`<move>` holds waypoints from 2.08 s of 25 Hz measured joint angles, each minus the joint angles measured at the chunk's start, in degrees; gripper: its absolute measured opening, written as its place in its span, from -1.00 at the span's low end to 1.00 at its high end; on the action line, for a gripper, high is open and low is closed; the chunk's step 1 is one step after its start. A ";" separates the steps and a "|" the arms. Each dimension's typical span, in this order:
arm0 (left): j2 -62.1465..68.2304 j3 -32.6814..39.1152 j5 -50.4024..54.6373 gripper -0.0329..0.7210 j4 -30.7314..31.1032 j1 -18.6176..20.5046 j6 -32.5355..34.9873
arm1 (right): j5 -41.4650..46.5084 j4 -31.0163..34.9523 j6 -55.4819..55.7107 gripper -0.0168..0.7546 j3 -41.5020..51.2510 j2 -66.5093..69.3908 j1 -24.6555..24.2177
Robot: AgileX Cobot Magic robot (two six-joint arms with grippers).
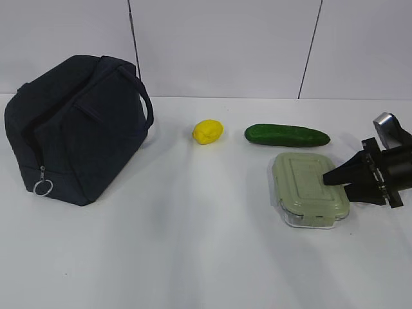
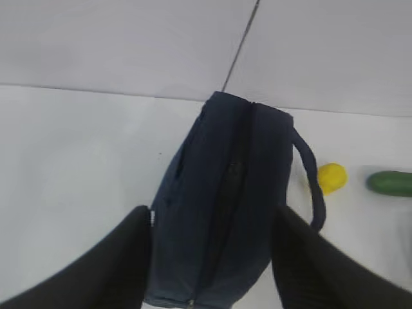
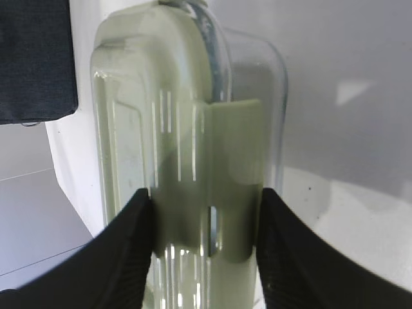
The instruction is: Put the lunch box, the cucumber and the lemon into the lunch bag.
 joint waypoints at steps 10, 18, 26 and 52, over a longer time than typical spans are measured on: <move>20.24 -8.49 16.45 0.21 -29.54 14.69 28.40 | 0.00 0.00 0.00 -0.03 0.00 0.00 0.00; 29.12 -11.18 15.50 0.21 -26.10 10.92 33.05 | 0.00 0.00 0.05 -0.03 0.00 0.00 0.00; 35.22 -15.43 10.94 0.21 -21.50 6.04 32.85 | 0.00 0.00 0.05 -0.03 0.00 0.00 0.00; 42.99 -21.37 9.02 0.13 -21.02 2.60 32.73 | 0.00 0.00 0.05 -0.03 0.00 0.00 0.26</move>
